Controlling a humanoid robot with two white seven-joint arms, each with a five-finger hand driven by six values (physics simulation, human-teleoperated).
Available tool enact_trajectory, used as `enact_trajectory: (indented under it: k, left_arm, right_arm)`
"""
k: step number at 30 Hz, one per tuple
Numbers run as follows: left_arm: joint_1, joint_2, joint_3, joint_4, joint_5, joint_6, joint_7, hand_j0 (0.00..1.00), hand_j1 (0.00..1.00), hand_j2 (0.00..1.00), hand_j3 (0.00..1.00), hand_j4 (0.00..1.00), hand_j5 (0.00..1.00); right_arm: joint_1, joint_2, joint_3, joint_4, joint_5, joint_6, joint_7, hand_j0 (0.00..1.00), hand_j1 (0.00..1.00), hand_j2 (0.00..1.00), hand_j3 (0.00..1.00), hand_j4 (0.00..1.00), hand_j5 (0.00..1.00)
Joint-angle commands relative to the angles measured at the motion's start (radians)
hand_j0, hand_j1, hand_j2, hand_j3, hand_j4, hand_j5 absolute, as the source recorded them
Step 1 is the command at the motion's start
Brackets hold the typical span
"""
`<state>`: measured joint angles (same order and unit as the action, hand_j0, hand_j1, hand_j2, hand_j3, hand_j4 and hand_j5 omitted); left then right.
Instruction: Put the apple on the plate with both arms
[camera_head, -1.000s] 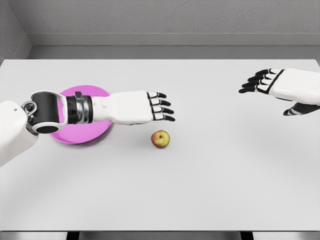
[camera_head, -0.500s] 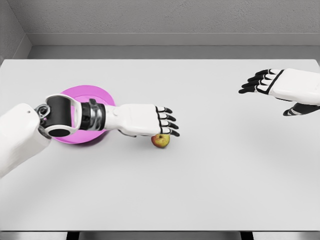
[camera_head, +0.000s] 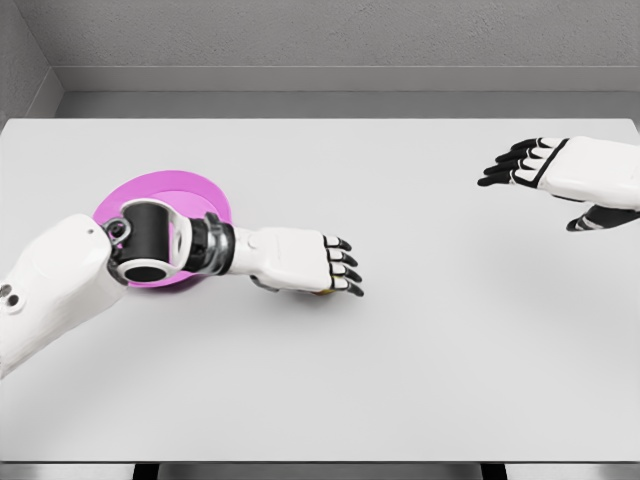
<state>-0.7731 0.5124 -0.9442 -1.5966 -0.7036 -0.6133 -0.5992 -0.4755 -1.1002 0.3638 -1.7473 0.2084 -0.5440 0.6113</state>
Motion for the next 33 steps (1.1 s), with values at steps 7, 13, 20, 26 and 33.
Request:
enact_trajectory:
  k: [7, 13, 20, 26, 33]
  left_arm:
    - [-0.003, -0.040, -0.018, 0.038, -0.005, 0.002, -0.012, 1.00, 1.00, 1.00, 1.00, 1.00, 1.00]
    - [-0.040, -0.071, -0.018, 0.075, -0.036, 0.002, -0.012, 1.00, 1.00, 1.00, 1.00, 1.00, 1.00]
    - [-0.083, -0.068, -0.051, 0.075, -0.036, 0.002, -0.012, 1.00, 1.00, 1.00, 1.00, 1.00, 1.00]
    - [-0.083, -0.066, -0.065, 0.075, -0.034, 0.002, -0.012, 1.00, 1.00, 1.00, 1.00, 1.00, 1.00]
    - [-0.086, -0.064, -0.071, 0.078, -0.037, 0.002, -0.012, 1.00, 1.00, 1.00, 1.00, 1.00, 1.00]
  right_arm:
    - [-0.002, -0.001, 0.000, 0.006, -0.004, 0.003, 0.000, 1.00, 1.00, 1.00, 1.00, 1.00, 1.00]
    - [-0.002, -0.001, 0.000, 0.003, -0.004, 0.003, 0.000, 1.00, 1.00, 1.00, 1.00, 1.00, 1.00]
    - [-0.002, -0.003, 0.000, 0.003, -0.004, 0.003, 0.000, 1.00, 1.00, 1.00, 1.00, 1.00, 1.00]
    - [0.000, -0.003, 0.000, 0.002, -0.004, 0.003, 0.000, 1.00, 1.00, 1.00, 1.00, 1.00, 1.00]
    - [0.000, -0.003, 0.000, 0.002, -0.004, 0.003, 0.000, 1.00, 1.00, 1.00, 1.00, 1.00, 1.00]
